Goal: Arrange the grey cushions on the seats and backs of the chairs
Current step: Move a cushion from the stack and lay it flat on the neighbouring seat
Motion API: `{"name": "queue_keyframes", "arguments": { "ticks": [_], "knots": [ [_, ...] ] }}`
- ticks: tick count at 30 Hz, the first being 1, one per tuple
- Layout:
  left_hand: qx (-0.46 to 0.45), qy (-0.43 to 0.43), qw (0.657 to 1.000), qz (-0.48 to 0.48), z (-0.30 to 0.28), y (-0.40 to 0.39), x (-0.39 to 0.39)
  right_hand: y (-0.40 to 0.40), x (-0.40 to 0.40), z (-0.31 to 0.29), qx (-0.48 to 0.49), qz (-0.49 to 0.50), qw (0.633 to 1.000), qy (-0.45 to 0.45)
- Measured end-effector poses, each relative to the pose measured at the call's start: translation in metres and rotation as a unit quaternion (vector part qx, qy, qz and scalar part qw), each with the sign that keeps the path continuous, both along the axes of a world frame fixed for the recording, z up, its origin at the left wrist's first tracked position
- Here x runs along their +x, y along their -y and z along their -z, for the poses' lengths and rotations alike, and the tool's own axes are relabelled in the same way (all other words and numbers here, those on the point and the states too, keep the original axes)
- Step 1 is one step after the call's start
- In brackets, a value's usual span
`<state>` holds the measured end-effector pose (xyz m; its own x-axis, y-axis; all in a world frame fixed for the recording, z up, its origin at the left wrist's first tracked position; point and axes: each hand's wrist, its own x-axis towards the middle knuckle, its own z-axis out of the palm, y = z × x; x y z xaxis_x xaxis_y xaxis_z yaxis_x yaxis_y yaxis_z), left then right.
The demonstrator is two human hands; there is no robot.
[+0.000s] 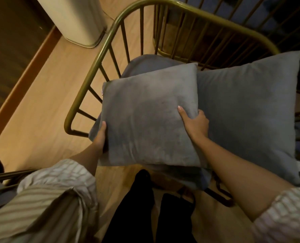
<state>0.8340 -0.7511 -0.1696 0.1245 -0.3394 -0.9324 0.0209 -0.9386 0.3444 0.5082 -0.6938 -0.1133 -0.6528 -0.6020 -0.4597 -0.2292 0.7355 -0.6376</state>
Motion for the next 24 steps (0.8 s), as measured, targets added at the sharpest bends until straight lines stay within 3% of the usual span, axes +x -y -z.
{"name": "queue_keyframes", "arguments": {
  "ticks": [6, 12, 18, 24],
  "knots": [
    [-0.023, 0.021, 0.996, 0.083, 0.013, 0.004, 0.031, -0.008, -0.007, -0.032, -0.063, 0.058, 0.996, 0.022],
    [-0.086, 0.104, 0.988, 0.074, -0.091, -0.008, -0.016, -0.029, -0.017, -0.083, -0.157, 0.095, 0.982, 0.041],
    [-0.194, 0.125, 0.968, 0.097, -0.155, 0.009, -0.057, -0.054, -0.036, -0.129, -0.256, 0.150, 0.955, 0.002],
    [-0.290, 0.148, 0.933, 0.153, -0.205, 0.024, -0.109, -0.086, -0.068, -0.177, -0.297, 0.212, 0.929, -0.059]
  ]
}}
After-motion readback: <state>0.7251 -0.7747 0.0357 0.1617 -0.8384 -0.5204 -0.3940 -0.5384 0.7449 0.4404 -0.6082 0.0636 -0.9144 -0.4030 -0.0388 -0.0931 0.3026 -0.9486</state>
